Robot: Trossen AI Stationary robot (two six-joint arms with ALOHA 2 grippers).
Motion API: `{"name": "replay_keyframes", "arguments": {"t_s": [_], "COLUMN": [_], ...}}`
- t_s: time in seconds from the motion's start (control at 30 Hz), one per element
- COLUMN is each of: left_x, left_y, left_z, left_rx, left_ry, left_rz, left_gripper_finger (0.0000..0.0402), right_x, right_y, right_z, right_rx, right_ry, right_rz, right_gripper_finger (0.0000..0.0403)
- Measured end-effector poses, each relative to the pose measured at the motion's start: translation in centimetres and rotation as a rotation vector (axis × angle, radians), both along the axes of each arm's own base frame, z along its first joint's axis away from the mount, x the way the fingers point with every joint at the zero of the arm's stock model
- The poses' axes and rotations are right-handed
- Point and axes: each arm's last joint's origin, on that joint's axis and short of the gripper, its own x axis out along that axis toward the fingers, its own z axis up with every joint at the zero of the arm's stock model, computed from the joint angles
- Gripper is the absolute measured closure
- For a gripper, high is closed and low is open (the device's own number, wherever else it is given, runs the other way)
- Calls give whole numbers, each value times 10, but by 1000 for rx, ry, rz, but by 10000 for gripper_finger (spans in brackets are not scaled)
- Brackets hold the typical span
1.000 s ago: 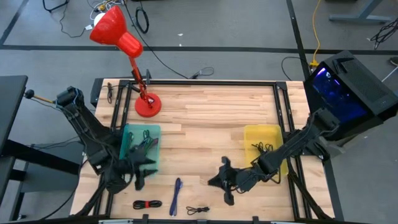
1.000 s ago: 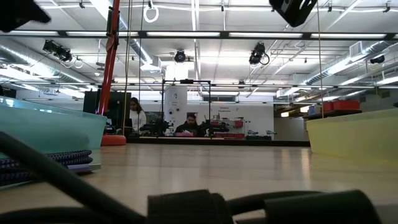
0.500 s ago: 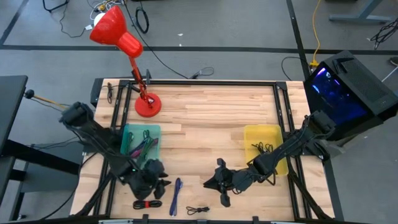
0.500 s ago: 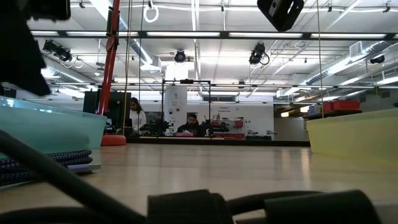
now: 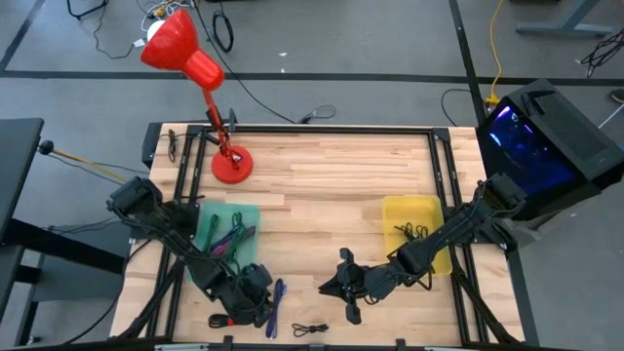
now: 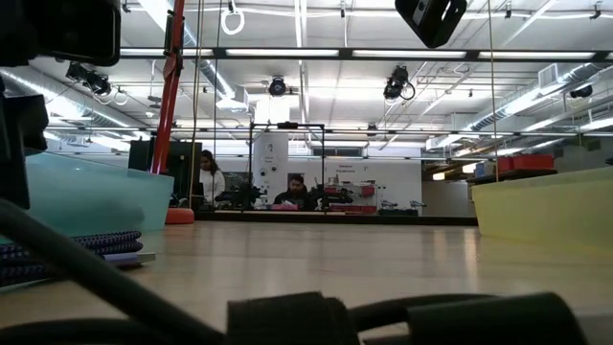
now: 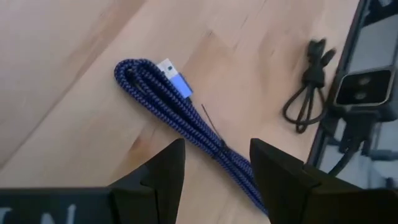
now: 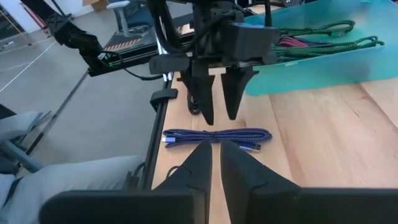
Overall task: Pick & Place USB Port
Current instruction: Adjust the green bin
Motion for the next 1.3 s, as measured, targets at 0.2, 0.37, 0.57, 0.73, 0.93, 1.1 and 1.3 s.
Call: {"name": "replay_keyframes", "arguments": {"t_s": [0.2,0.37,0.57,0.73,0.93,1.1,1.3], "left_x": [0,-10,-1,5,6,5,7], "left_y": [7,22,23,25,27,30,31], "left_z": [3,-3,-2,0,2,16,34], "left_rx": [93,175,181,172,199,242,355], "left_ry": [100,253,200,168,154,84,-59], "left_rz": [10,113,48,33,10,3,-39], "left_gripper_finger": [216,216,216,216,216,220,235], "right_x": [0,0,0,0,0,0,0], "right_y": [0,0,0,0,0,0,0], "right_z": [0,0,0,1,0,0,0], "right_rx": [1,2,2,2,1,-1,-2], "right_ry": [-2,-4,-4,-4,-2,0,1], "right_rz": [0,0,-1,-1,-1,-1,-1], "right_gripper_finger": [366,366,366,366,366,366,366]}}
